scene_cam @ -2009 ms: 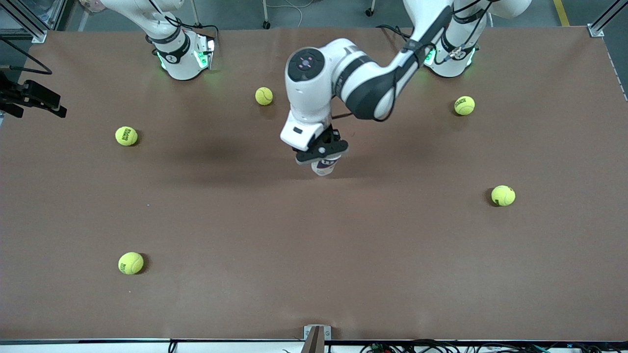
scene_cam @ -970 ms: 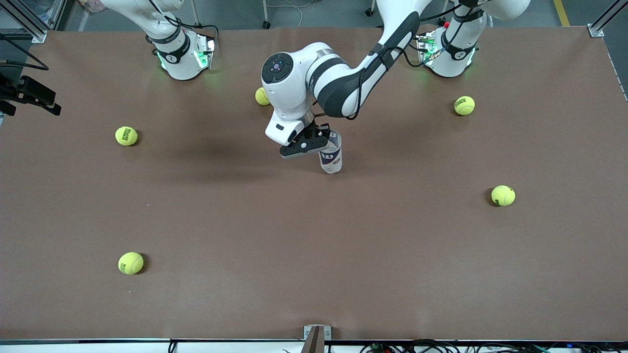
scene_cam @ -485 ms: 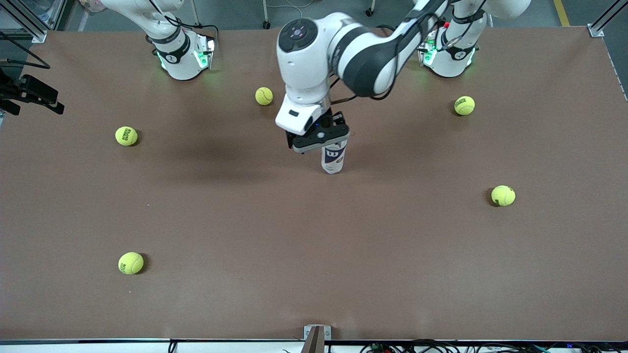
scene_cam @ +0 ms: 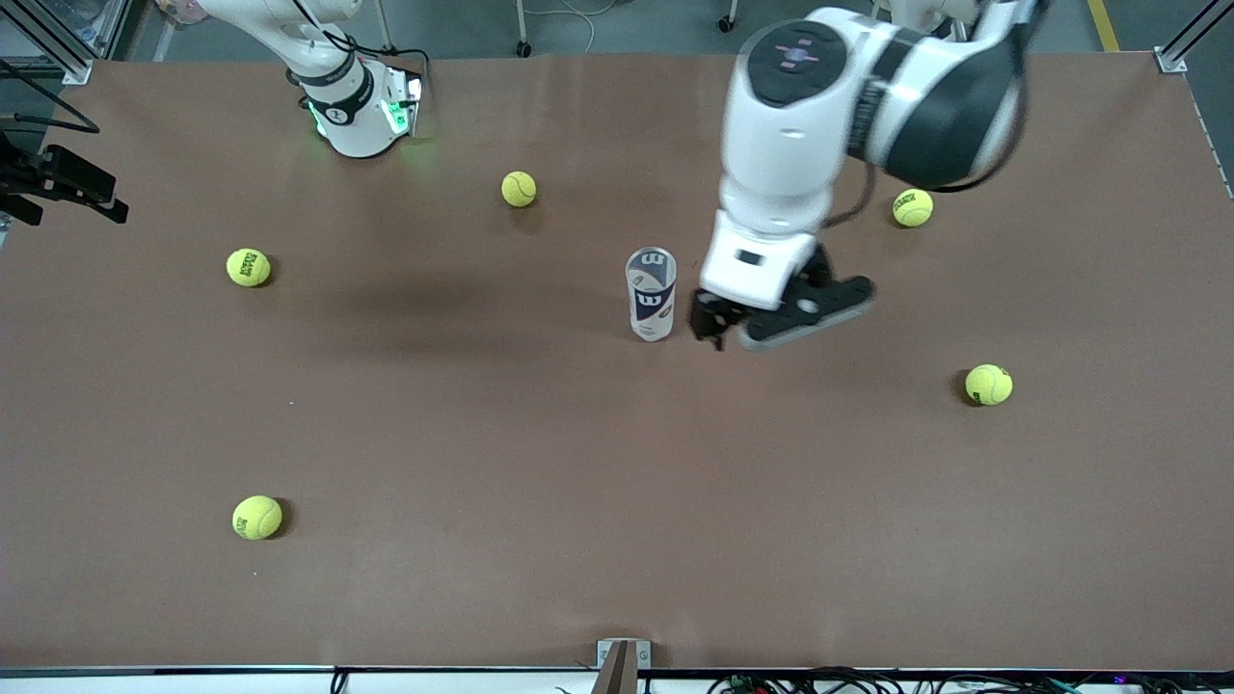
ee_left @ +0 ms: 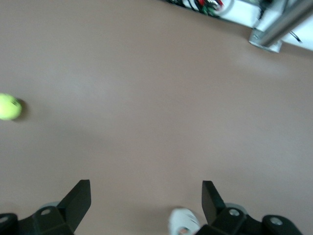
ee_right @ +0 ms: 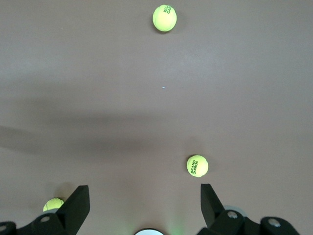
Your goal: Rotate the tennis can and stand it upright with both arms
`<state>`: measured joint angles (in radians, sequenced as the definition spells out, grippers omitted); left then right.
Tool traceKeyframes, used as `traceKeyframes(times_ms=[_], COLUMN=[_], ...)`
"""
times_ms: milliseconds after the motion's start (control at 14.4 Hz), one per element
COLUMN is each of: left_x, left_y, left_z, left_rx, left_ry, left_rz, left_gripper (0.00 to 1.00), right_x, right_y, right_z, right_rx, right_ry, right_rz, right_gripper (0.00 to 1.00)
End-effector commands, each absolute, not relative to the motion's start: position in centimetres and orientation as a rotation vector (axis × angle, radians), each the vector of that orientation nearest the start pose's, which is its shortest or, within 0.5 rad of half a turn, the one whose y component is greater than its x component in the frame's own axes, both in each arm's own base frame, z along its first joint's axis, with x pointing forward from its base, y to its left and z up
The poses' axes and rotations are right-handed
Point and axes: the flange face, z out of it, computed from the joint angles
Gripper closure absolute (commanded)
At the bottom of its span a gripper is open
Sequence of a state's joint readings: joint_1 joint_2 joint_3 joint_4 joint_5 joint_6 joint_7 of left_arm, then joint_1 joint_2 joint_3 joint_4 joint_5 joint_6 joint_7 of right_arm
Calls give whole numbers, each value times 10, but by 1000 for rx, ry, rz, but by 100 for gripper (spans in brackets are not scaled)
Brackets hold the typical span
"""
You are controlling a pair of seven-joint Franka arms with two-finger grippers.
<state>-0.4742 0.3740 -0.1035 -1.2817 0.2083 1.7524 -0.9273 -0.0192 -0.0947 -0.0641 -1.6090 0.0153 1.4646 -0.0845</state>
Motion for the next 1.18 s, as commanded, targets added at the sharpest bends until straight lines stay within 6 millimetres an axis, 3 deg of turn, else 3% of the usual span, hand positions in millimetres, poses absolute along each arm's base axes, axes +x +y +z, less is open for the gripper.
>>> traceKeyframes(times_ms=[0,346,762,900,1108], left_x=[599,615,609,605,602], left_y=[-286,-182,-66,-39,-31], left_z=[572,600,636,642,649], left_rx=[-3027,-3005,-3091,-3124,-3123], left_ry=[-441,-282,-72,5,-14], left_rz=[-266,-200,-140,-107,-116], left_gripper=[0,0,0,0,0], right_x=[502,503,503,503,503], right_y=[-44,-42,-44,-45,-45], right_z=[649,651,651,650,650], right_rx=[-3104,-3106,-3113,-3116,-3116], right_ry=[-14,-18,-17,-15,-15], right_rz=[67,55,49,50,50], right_gripper=[0,0,0,0,0])
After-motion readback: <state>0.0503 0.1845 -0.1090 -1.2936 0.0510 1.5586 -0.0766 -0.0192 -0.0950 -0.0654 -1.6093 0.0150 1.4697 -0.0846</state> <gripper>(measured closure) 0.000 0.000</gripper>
